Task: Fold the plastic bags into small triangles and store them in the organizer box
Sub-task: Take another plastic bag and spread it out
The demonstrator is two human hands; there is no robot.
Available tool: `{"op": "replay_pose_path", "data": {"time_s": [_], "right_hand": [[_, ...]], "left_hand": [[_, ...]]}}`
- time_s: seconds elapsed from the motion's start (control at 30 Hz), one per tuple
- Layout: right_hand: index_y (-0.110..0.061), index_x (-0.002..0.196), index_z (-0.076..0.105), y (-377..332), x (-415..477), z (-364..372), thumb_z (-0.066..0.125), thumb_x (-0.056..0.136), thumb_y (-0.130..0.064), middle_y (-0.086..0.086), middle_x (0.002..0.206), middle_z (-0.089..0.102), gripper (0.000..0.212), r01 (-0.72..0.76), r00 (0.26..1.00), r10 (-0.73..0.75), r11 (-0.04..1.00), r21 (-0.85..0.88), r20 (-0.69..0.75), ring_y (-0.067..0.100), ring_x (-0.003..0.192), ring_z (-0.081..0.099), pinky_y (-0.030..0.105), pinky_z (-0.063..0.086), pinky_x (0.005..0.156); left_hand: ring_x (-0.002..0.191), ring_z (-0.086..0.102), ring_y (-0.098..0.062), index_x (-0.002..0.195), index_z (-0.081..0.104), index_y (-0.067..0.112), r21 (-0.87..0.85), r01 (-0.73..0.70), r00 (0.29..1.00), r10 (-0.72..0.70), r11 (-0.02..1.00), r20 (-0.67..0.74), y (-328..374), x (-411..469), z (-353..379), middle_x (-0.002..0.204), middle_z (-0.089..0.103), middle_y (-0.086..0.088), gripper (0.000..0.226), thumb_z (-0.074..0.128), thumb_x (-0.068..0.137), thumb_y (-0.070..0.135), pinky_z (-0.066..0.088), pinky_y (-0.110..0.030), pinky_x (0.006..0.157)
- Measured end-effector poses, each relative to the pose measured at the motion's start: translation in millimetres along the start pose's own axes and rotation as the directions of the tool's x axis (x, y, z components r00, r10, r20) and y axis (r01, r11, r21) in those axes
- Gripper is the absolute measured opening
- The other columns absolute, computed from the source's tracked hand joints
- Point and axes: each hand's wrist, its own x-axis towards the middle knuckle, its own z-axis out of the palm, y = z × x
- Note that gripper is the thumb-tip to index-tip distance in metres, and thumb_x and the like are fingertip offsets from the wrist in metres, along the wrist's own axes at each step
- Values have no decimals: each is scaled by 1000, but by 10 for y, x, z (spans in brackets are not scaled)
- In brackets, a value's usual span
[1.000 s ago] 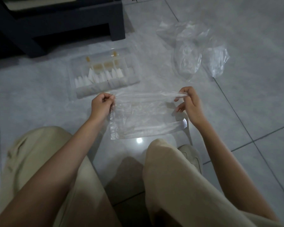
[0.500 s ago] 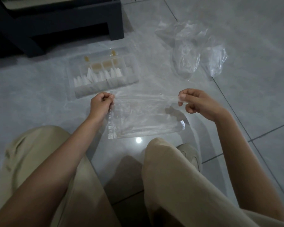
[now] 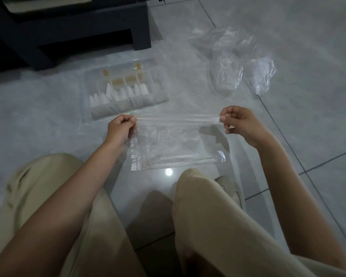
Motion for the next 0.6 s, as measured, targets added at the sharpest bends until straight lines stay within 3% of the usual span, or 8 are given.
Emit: {"op": "replay_pose_path", "data": {"time_s": [0.1, 0.2, 0.33, 0.43, 0.6], "right_hand": [[-17, 101, 57, 42, 69, 97, 53, 95, 2, 1, 73, 47, 20, 76, 990, -71, 996, 40, -126, 1, 50, 51, 19, 50, 53], [-15, 112, 56, 77, 144, 162, 54, 94, 0, 0, 75, 51, 23, 117, 963, -137, 988, -99, -230, 0, 51, 53, 17, 49, 53], [-13, 106, 61, 65, 218, 194, 60, 91, -1, 1, 73, 56, 19, 108, 958, -153, 976, -188, -242, -4, 50, 53, 12, 45, 53], [-13, 94, 64, 66, 252, 199, 62, 90, -4, -5, 65, 61, 9, 50, 961, -79, 992, -113, -265, -5, 48, 53, 11, 44, 53], [-19, 74, 58, 71, 281, 245, 59, 93, -6, -3, 68, 58, 23, -2, 958, -9, 999, -39, -287, -7, 49, 52, 11, 43, 55]], "left_hand": [[41, 49, -1, 74, 56, 15, -46, 49, 998, -47, 998, 31, 22, 8, -7, 43, 56, 10, 23, 56, 95, 5, 40, -16, 50], [43, 49, -4, 73, 56, 15, -61, 63, 998, -62, 996, 23, 53, 6, 5, 47, 56, 7, 23, 55, 94, 6, 41, -17, 48], [49, 49, -2, 78, 64, 18, 47, -81, 996, 80, 996, 36, 41, 4, 44, 64, 57, 5, 14, 62, 92, 19, 41, -16, 52], [50, 50, 6, 82, 66, 13, 126, -242, 969, 245, 962, -10, -13, -3, 77, 63, 57, 7, 14, 60, 94, 14, 40, -11, 57], [49, 51, 8, 98, 67, 3, 111, -305, 946, 314, 946, -76, -55, -10, 121, 66, 56, 1, 15, 52, 97, 6, 39, -6, 55]]}}
